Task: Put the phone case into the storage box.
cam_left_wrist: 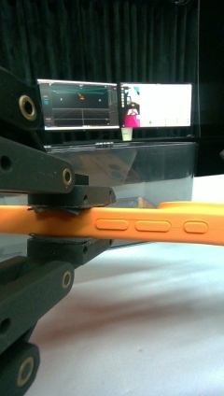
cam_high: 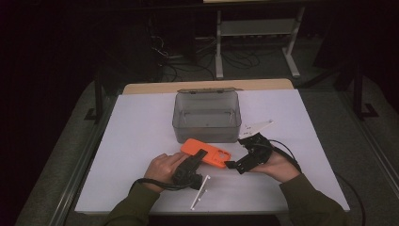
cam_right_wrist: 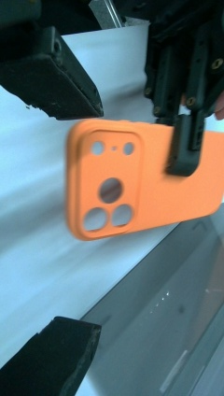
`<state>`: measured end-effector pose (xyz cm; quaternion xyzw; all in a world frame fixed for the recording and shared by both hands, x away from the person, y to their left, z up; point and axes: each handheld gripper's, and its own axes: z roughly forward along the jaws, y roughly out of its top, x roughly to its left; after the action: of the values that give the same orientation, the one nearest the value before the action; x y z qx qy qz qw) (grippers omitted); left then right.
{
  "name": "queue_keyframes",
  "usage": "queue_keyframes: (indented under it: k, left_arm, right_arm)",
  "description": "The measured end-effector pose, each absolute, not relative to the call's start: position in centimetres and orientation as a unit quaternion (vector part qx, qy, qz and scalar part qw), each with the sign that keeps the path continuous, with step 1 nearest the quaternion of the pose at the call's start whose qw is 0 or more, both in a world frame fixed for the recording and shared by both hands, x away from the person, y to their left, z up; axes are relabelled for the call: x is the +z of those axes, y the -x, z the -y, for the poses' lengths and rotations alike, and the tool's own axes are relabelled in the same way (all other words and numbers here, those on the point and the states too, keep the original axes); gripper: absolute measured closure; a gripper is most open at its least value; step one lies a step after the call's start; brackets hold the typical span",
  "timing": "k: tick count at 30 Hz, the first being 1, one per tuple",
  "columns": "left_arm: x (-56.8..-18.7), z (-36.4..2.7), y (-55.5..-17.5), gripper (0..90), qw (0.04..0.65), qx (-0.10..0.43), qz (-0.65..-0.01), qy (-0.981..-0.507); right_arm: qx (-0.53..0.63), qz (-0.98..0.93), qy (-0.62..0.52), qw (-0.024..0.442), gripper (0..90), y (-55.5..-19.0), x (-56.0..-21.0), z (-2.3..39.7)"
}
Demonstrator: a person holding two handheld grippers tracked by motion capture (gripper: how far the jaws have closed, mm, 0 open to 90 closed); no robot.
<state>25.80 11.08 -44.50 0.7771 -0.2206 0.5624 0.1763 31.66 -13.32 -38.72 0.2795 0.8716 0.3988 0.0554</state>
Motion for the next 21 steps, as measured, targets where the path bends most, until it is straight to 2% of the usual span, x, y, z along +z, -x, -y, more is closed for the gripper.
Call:
queue_keyframes:
  k: [12, 21]
  left_arm:
    - [-44.4, -11.2, -25.9, 79.2, 0.169, 0.566, 0.217, -0.777]
    - [-44.5, -11.2, -25.8, 79.2, 0.169, 0.565, 0.216, -0.778]
  right_arm:
    - [0.407, -0.857, -0.305, 0.085, 0.0, -29.1, -41.0, 16.5]
    - [0.409, -0.845, -0.32, 0.126, 0.0, -27.6, -42.3, 17.9]
